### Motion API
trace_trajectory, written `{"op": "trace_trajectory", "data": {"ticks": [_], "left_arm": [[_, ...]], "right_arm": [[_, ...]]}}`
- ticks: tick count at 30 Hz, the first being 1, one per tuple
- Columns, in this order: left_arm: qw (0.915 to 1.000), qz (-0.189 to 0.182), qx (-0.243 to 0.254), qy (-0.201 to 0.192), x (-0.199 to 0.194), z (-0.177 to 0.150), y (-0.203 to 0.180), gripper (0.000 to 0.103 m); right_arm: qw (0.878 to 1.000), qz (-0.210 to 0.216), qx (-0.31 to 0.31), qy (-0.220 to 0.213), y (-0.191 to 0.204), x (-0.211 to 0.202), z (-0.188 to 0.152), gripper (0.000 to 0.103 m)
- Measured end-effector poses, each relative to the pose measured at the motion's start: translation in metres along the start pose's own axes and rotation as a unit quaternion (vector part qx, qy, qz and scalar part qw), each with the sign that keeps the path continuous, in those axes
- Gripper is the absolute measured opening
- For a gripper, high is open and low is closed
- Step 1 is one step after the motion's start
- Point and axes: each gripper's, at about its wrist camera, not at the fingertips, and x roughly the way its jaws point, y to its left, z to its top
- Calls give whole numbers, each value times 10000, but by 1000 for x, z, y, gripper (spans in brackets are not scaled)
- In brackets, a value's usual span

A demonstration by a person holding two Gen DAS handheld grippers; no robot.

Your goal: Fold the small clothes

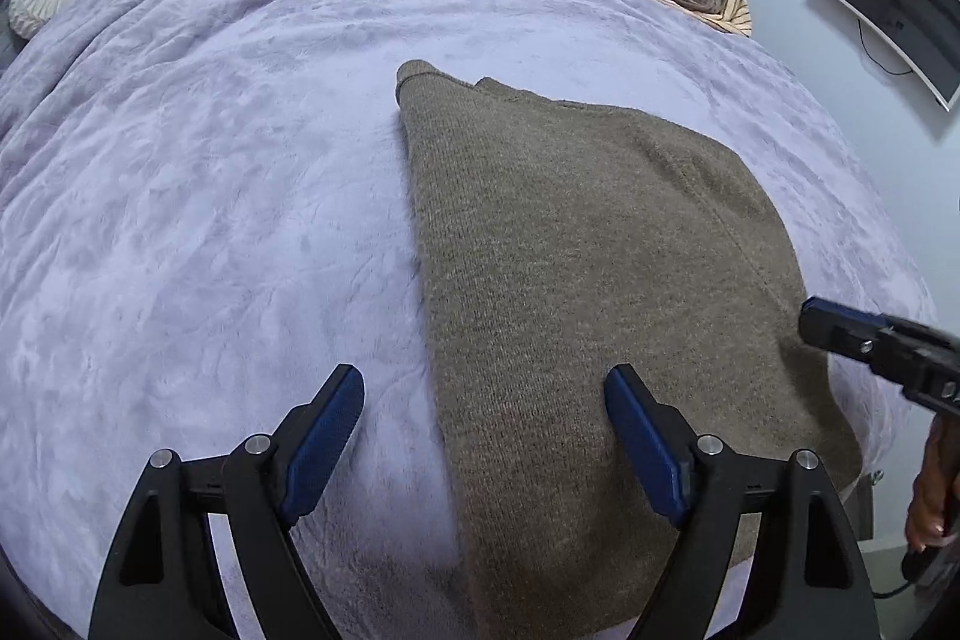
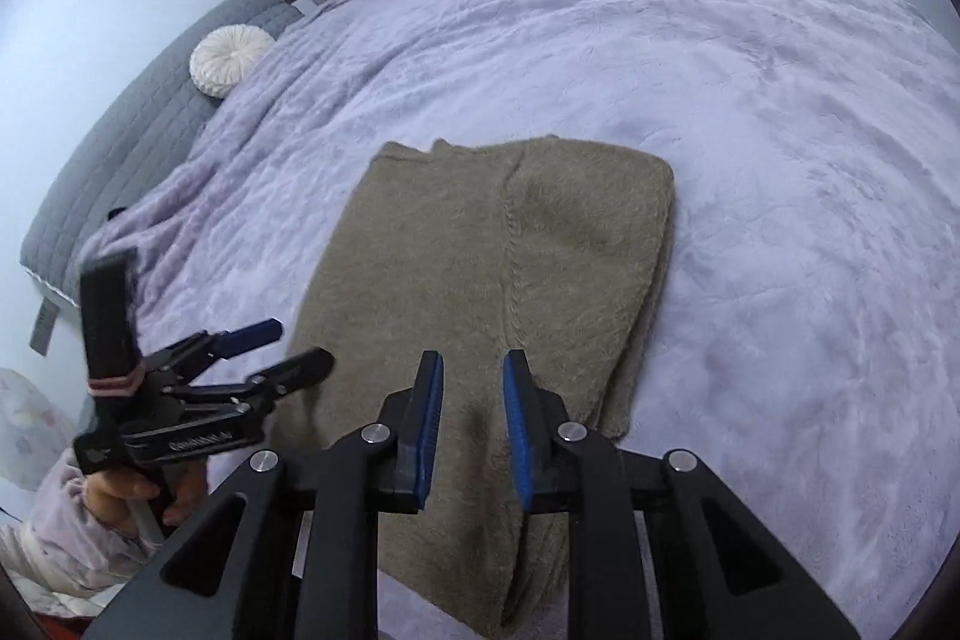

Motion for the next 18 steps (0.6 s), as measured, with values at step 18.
{"op": "trace_trajectory", "data": {"ticks": [18], "left_arm": [[9994, 291, -8, 174, -4, -26, -10, 84]], "right_arm": [[9987, -228, -22, -451, 10, -52, -48, 13]]}}
